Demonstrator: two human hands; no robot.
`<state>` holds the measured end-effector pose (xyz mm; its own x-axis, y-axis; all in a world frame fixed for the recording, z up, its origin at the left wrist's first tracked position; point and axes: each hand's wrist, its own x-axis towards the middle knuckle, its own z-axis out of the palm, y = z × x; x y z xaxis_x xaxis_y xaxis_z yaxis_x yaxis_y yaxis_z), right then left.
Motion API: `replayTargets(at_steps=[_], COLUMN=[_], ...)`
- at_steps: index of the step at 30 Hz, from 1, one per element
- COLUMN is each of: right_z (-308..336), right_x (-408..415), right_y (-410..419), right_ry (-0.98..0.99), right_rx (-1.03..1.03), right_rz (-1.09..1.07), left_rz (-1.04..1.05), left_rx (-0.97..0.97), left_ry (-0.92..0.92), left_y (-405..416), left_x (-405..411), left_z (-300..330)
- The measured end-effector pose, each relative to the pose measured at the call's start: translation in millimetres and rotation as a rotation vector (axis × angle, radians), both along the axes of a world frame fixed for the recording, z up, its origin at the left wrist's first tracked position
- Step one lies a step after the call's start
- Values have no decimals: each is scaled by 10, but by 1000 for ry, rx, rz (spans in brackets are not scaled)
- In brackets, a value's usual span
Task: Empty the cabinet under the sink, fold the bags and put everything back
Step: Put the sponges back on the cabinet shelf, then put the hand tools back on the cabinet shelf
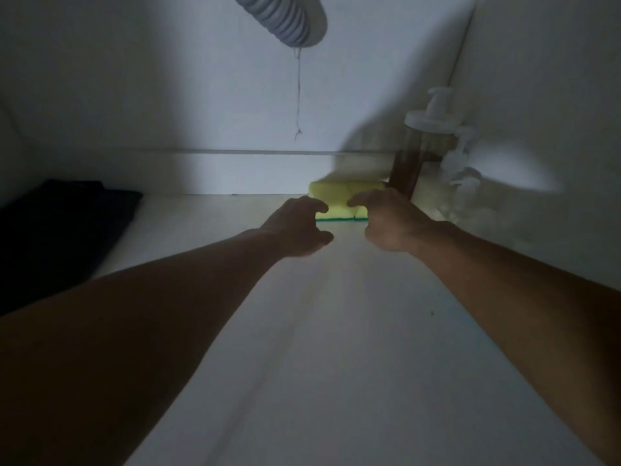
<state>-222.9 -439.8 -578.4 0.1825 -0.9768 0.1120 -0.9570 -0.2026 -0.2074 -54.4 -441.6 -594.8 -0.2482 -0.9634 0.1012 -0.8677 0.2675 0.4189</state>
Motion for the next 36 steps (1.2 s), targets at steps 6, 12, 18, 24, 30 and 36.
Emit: replayTargets(at_steps=[6, 12, 18, 24, 30, 36], right_z=[214, 518, 287, -425, -1235, -1836], right_x=[666, 1661, 2412, 2876, 3170, 3313], right_y=[1036, 2235, 2958, 3431, 4111, 4630], right_ry=[-110, -177, -113, 3, -33, -102], right_rx=[-82, 178, 719, 1005, 1121, 899], right_rz=[157, 249, 273, 241, 253, 198], left_rz=[-14, -5, 120, 382, 360, 372], left_rx=[-2, 24, 59, 260, 518, 549], left_ry=[-25, -9, 25, -192, -318, -138], left_y=[1136, 2409, 3493, 4201, 4692, 4980], left_x=[695, 1537, 2358, 3064, 3251, 3189], left_z=[308, 347, 133, -575, -1153, -1563])
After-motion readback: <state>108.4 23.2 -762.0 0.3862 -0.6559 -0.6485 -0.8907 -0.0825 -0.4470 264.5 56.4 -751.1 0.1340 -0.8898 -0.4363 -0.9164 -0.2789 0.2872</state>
